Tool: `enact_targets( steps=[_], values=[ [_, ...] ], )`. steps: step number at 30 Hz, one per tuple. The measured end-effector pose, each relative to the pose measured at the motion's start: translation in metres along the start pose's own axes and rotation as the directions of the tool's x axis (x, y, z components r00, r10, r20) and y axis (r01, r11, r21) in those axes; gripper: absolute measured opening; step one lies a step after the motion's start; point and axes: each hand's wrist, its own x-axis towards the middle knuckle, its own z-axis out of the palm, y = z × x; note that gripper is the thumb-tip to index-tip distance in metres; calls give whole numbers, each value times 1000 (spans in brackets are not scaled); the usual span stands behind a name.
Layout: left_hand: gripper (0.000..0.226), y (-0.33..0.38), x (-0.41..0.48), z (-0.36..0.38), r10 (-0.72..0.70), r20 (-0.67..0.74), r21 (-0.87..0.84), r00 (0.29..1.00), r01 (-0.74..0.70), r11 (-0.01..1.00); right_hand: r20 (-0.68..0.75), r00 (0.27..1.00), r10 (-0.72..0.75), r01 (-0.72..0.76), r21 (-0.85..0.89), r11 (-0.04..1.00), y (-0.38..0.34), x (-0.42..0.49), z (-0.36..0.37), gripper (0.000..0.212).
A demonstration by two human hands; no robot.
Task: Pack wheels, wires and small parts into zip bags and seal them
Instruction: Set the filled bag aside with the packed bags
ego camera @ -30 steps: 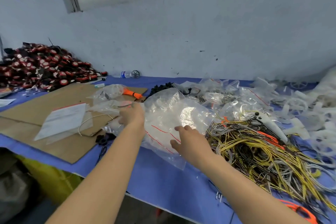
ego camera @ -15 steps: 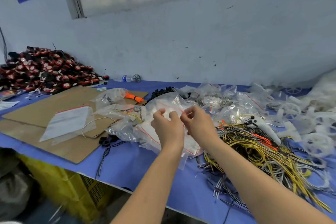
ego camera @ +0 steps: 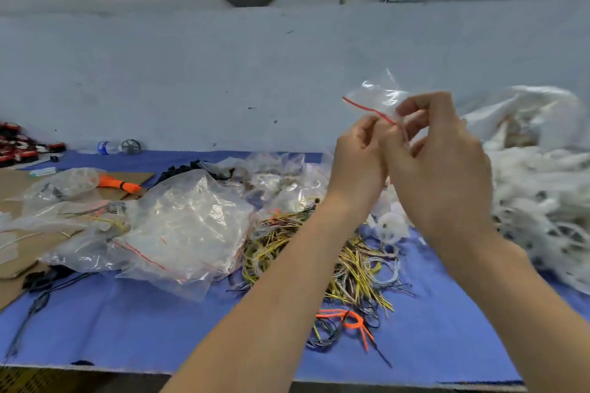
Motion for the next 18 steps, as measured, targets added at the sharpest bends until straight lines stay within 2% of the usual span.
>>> enact_targets(
  steps=[3,7,8,9,10,12,13,15,18],
  values=[
    [29,-43,-7,34,-114,65,27,991,112,993,55,996,68,-59,-158,986,45,-13,-30,19],
    [30,-101,-29,42,-405,69,91,912,399,913,272,949,161,-47,-384,922,88,-50,-24,26],
    [33,-112,-33,38,-424,49,132,904,415,900,325,930,173,-31,-401,916,95,-59,-17,27],
    [36,-124,-36,32,-423,41,206,905,406,890,371,911,181,-28,-383,923,103,-67,-9,28],
    [36,-135,-38,23,-406,54,358,912,362,861,413,891,191,-47,-334,941,111,-73,0,28],
    [28,-151,-42,5,-397,131,656,909,221,722,451,862,232,-168,-178,970,126,-80,17,28],
    [27,-156,-44,-4,-410,155,735,899,173,655,442,861,251,-227,-106,968,134,-81,25,26],
    [28,-161,-51,-16,-469,155,804,870,165,572,423,869,255,-252,-65,966,150,-82,38,23],
    [26,-165,-63,-25,-511,170,897,843,82,435,477,855,202,-177,-99,979,170,-84,52,30]
  ],
)
